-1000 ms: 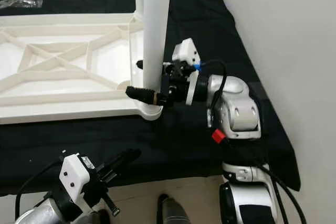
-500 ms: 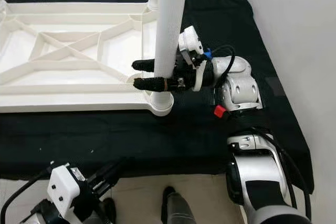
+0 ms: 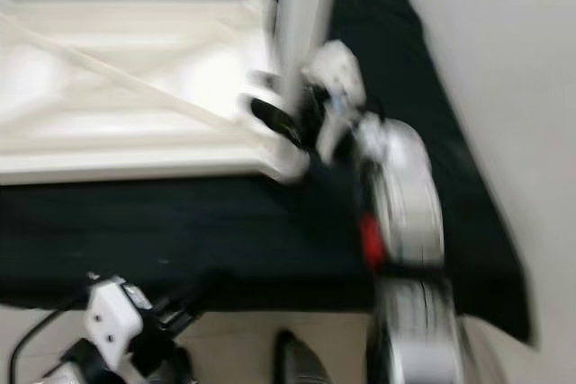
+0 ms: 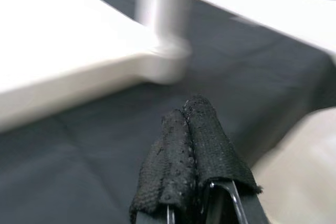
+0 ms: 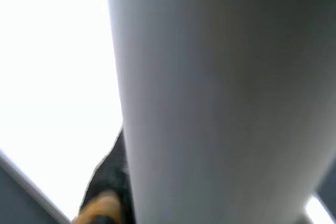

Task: Building children table

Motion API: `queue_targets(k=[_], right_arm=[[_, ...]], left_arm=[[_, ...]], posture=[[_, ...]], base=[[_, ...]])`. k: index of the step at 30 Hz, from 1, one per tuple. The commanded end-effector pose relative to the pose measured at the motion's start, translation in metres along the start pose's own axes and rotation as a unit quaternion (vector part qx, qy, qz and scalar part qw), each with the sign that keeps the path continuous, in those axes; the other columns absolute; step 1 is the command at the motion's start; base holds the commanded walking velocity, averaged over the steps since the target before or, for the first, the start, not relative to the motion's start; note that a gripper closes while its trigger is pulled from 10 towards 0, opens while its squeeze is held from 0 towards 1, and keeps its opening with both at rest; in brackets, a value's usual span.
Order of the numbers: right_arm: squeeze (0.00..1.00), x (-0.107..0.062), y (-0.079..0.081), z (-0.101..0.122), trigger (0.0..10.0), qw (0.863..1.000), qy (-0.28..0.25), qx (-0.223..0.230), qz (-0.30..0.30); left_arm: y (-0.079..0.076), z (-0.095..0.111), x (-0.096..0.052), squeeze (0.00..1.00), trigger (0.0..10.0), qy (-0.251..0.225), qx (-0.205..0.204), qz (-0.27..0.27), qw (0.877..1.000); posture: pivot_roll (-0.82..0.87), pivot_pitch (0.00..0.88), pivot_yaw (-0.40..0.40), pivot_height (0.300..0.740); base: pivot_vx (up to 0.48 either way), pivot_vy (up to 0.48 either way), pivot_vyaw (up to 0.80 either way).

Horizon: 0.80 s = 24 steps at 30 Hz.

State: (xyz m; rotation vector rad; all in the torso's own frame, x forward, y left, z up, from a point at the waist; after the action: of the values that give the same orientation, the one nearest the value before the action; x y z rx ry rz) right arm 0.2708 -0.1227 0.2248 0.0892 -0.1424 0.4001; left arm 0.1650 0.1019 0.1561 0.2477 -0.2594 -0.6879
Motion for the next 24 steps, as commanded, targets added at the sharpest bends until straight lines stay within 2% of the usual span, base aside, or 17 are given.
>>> queue_targets(k=[1, 2, 3, 5, 7, 8, 13, 14, 15, 17, 18, 19, 20, 21, 22, 23, 24], right_arm=[[0.0, -0.026, -0.026, -0.067, 0.0, 0.965, 0.224, 0.03, -0.132], [0.0, -0.031, -0.019, -0.068, 0.0, 0.965, 0.227, 0.044, -0.121], [0.0, -0.031, -0.019, -0.068, 0.0, 0.965, 0.227, 0.044, -0.121], [0.0, -0.01, -0.009, -0.064, 0.0, 0.974, 0.204, 0.042, -0.089], [0.0, -0.003, -0.004, -0.063, 0.0, 0.976, 0.198, 0.041, -0.074], [0.0, 0.005, 0.0, -0.06, 10.0, 0.98, 0.192, 0.033, -0.05], [0.0, 0.012, 0.001, -0.057, 10.0, 0.981, 0.19, 0.029, -0.021], [1.0, 0.023, -0.002, -0.044, 10.0, 0.987, 0.149, 0.055, 0.015], [1.0, 0.023, -0.002, -0.044, 10.0, 0.987, 0.149, 0.055, 0.015], [1.0, 0.029, -0.004, -0.034, 10.0, 0.989, 0.117, 0.077, 0.036], [1.0, 0.033, -0.003, -0.012, 10.0, 0.986, 0.08, 0.098, 0.109], [0.95, 0.031, -0.006, 0.008, 10.0, 0.972, 0.066, 0.078, 0.21], [0.95, 0.031, -0.006, 0.008, 10.0, 0.972, 0.066, 0.078, 0.21], [0.95, 0.027, -0.007, 0.019, 10.0, 0.957, 0.067, 0.057, 0.275], [0.95, 0.027, -0.007, 0.019, 10.0, 0.957, 0.067, 0.057, 0.275], [0.0, 0.023, -0.011, 0.027, 10.0, 0.936, 0.083, 0.024, 0.342], [0.0, 0.023, -0.011, 0.027, 10.0, 0.936, 0.083, 0.024, 0.342]], left_arm=[[-0.001, -0.002, 0.001, 0.0, 10.0, -0.001, 0.003, -0.005, 1.0], [0.0, -0.003, 0.004, 0.0, 10.0, -0.002, 0.005, -0.006, 1.0], [0.0, -0.003, 0.004, 0.0, 10.0, -0.002, 0.005, -0.006, 1.0], [0.004, -0.007, 0.01, 0.0, 10.0, -0.006, 0.01, -0.009, 1.0], [0.006, -0.009, 0.012, 0.0, 10.0, -0.007, 0.013, -0.007, 1.0], [0.008, -0.01, 0.013, 0.0, 10.0, -0.008, 0.016, -0.004, 1.0], [0.009, -0.01, 0.014, 0.0, 10.0, -0.007, 0.018, 0.001, 1.0], [0.009, -0.009, 0.014, 0.0, 10.0, -0.008, 0.019, 0.002, 1.0], [0.009, -0.009, 0.014, 0.0, 10.0, -0.008, 0.019, 0.002, 1.0], [0.009, -0.009, 0.014, 0.0, 10.0, -0.009, 0.02, 0.003, 1.0], [0.008, -0.008, 0.015, 0.0, 10.0, -0.011, 0.019, 0.003, 1.0], [0.006, -0.007, 0.015, 0.0, 10.0, -0.013, 0.016, 0.002, 1.0], [0.006, -0.007, 0.015, 0.0, 10.0, -0.013, 0.016, 0.002, 1.0], [0.005, -0.006, 0.015, 0.0, 10.0, -0.014, 0.014, 0.001, 1.0], [0.005, -0.006, 0.015, 0.0, 10.0, -0.014, 0.014, 0.001, 1.0], [0.004, -0.005, 0.015, 0.0, 10.0, -0.015, 0.014, 0.001, 1.0], [0.004, -0.005, 0.015, 0.0, 10.0, -0.015, 0.014, 0.001, 1.0]], posture=[[0.07, 0.257, -0.061, 0.74], [0.07, 0.257, -0.061, 0.74], [0.07, 0.257, -0.061, 0.74], [0.06, 0.222, -0.07, 0.74], [0.06, 0.222, -0.07, 0.74], [0.06, 0.221, -0.073, 0.74], [0.06, 0.223, -0.073, 0.74], [0.06, 0.228, -0.075, 0.74], [0.06, 0.228, -0.075, 0.74], [0.06, 0.23, -0.076, 0.74], [0.07, 0.243, -0.079, 0.74], [0.08, 0.254, -0.074, 0.74], [0.08, 0.254, -0.074, 0.74], [0.08, 0.254, -0.074, 0.74], [0.08, 0.254, -0.074, 0.74], [0.09, 0.262, -0.071, 0.74], [0.09, 0.262, -0.071, 0.74]], base=[[0.0, 0.0, 0.0], [0.0, 0.0, 0.0], [0.0, 0.0, 0.0], [0.0, 0.0, 0.0], [0.0, 0.0, 0.0], [0.0, 0.0, 0.0], [0.0, 0.0, 0.0], [0.0, 0.0, 0.0], [0.0, 0.0, 0.0], [0.0, 0.0, 0.0], [0.0, 0.0, 0.0], [0.0, 0.0, 0.0], [0.0, 0.0, 0.0], [0.0, 0.0, 0.0], [0.0, 0.0, 0.0], [0.0, 0.0, 0.0], [0.0, 0.0, 0.0]])
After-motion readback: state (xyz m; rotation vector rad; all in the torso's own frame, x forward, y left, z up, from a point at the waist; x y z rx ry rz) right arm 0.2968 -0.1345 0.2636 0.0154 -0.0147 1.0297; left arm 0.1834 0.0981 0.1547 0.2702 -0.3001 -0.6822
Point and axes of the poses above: a point about 5 cm out from each wrist's last joint towards the gripper, its own x axis pointing out of the wrist towards the gripper, its own z axis along the axis of the wrist's last joint, y = z × x, the point moved 1 cm from there along x, pointing out of the wrist towards the gripper, and after that the axes turned 12 degrees about x, right-handed, at the moved point
